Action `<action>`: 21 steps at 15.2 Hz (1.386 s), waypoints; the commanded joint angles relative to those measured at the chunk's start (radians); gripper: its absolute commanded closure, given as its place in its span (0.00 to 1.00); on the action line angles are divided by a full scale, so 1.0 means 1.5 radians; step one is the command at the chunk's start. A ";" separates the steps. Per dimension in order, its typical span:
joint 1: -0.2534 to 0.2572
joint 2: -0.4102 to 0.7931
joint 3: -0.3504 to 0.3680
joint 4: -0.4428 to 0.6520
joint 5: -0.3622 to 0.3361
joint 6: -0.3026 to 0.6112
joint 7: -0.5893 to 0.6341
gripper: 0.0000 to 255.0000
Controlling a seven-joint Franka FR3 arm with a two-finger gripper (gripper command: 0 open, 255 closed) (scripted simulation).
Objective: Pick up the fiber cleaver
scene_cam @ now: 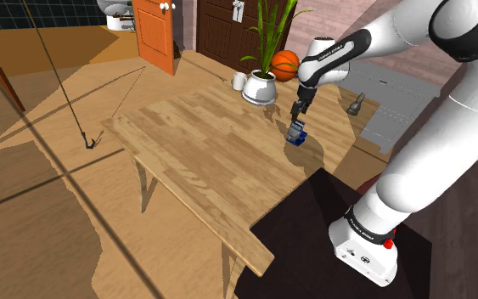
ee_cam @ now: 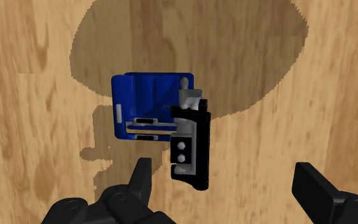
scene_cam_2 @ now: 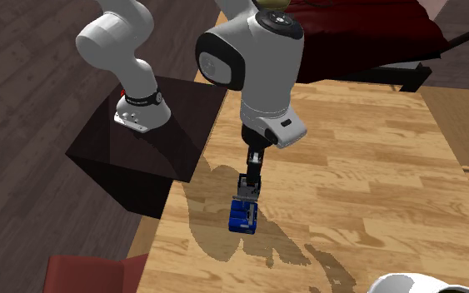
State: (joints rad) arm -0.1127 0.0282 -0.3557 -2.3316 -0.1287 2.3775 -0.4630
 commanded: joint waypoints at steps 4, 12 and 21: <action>-0.012 0.072 -0.005 0.032 0.022 0.049 -0.031 0.00; -0.016 0.112 0.000 0.023 0.038 0.096 -0.039 1.00; -0.016 0.112 0.000 0.023 0.038 0.097 -0.039 1.00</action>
State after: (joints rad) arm -0.1366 0.1952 -0.3555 -2.2971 -0.0716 2.5228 -0.5211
